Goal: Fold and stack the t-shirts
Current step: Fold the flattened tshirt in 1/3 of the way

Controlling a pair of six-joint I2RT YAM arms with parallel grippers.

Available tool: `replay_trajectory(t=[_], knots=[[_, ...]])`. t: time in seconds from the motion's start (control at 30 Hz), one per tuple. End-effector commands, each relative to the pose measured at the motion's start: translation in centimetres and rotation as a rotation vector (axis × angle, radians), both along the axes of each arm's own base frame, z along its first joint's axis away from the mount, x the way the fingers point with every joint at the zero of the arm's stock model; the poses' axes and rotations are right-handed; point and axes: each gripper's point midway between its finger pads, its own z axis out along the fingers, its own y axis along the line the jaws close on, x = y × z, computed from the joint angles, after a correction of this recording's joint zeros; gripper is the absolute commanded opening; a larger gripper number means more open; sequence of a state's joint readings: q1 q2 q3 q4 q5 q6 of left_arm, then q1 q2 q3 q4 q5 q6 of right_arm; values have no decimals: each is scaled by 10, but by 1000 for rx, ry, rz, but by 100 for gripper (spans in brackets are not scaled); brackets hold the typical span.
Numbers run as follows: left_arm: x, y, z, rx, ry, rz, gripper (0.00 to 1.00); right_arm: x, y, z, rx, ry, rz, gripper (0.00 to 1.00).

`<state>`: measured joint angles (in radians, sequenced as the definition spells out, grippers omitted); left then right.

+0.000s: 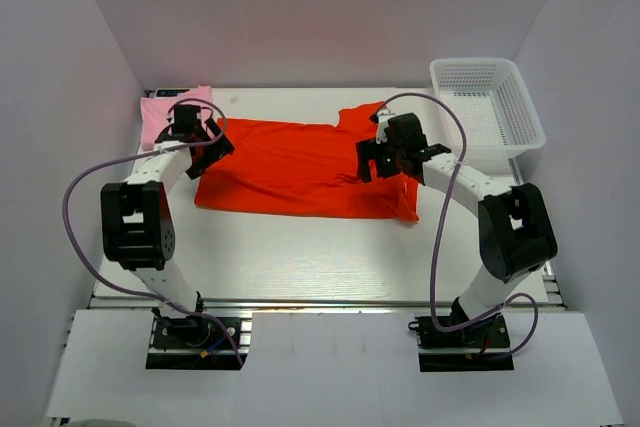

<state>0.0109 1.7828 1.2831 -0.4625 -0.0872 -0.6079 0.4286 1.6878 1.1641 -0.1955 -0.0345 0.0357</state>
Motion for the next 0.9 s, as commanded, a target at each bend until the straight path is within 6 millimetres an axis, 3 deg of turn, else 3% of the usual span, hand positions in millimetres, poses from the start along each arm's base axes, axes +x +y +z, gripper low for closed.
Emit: replay_trajectory(t=[0.0,0.2,0.47,0.57,0.77,0.8,0.83,0.87], knots=[[-10,-25,24,-52,-110,-174,100,-22,38,-5,191,76,121,90],[-26,-49,15,-105,-151,-315,100,-11,60,-18,273,119,141,90],[-29,-53,-18,-136,-67,-325,100,1,81,-37,339,165,160,90],[-31,-51,-20,-129,-56,-317,100,8,90,-34,369,142,180,90],[-33,-50,-21,-123,-44,-311,100,64,112,-17,493,22,90,90],[-35,-48,-23,-118,-32,-304,100,82,119,5,531,-26,88,90],[-35,-46,-24,-110,-31,-298,100,91,121,-7,537,-23,80,90],[-38,-45,-26,-104,-16,-291,100,98,125,-4,543,-35,77,90]])
